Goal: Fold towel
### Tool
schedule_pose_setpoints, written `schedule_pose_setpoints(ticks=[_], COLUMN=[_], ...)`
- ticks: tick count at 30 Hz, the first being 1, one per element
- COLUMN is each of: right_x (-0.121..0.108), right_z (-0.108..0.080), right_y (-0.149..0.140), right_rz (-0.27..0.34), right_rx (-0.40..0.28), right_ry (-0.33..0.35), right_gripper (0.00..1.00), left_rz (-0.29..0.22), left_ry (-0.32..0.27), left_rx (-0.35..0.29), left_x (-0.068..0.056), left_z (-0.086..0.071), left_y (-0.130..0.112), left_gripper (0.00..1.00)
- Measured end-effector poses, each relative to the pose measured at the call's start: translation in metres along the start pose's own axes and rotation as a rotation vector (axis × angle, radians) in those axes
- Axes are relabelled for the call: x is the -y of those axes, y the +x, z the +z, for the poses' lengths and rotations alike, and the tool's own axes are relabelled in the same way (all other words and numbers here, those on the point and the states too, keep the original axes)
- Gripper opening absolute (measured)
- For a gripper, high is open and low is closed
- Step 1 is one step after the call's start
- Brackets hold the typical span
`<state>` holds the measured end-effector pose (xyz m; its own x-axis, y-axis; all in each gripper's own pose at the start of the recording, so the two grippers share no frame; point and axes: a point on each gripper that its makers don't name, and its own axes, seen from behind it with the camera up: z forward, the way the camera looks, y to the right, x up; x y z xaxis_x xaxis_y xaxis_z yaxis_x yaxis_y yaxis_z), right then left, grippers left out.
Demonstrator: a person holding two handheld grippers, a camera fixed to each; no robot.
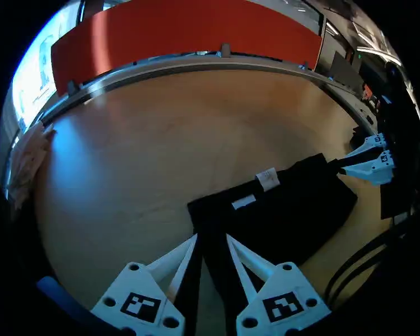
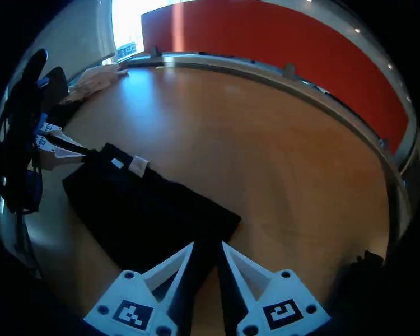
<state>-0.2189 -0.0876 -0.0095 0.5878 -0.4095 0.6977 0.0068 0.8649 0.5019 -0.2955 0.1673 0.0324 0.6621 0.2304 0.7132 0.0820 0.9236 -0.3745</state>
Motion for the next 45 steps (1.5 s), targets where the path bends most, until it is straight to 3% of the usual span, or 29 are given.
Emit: schedule_pose_setpoints(ticks=[7,10,16,17,22,34,45], right_x=[-0.007,-0.011,-0.024,-0.026,-0.031,-0.027,-0.019], right_z=[0.003,0.003,0.002,0.002,-0.002,-0.016,-0.036], right_y=[0.005,0.006,0.009,0.010,0.017,0.013,-0.010], right_rz=[0.019,0.020,0.032,0.036,0.043,0.037,0.052], right_rx=[-0.013,-0.017,-0.034,-0.037,-0.063,-0.077,-0.078], right_ry=[-0.028,-0.046,-0.096,-0.102,-0.116,-0.110,-0.099], right_gripper=[0.37,0.53,0.83,0.90,0.91,0.91,0.91], left_rz=[-0.002,-0.001,-0.013,-0.015,-0.011,-0.022,-0.069], left_ry=[0.031,0.041,0.065,0.073,0.090,0.075,0.083], left_rx=[-0.009,-0.009,-0.019,-0.021,-0.036,-0.044,-0.038], left_x=[0.010,0.014,0.021,0.023,0.028,0.023,0.022], left_z=[0.002,0.002,0.000,0.000,-0.004,-0.013,-0.034], left_y=[0.007,0.008,0.011,0.012,0.016,0.014,-0.013], left_gripper=[0.42,0.51,0.84,0.86,0.93,0.93,0.93])
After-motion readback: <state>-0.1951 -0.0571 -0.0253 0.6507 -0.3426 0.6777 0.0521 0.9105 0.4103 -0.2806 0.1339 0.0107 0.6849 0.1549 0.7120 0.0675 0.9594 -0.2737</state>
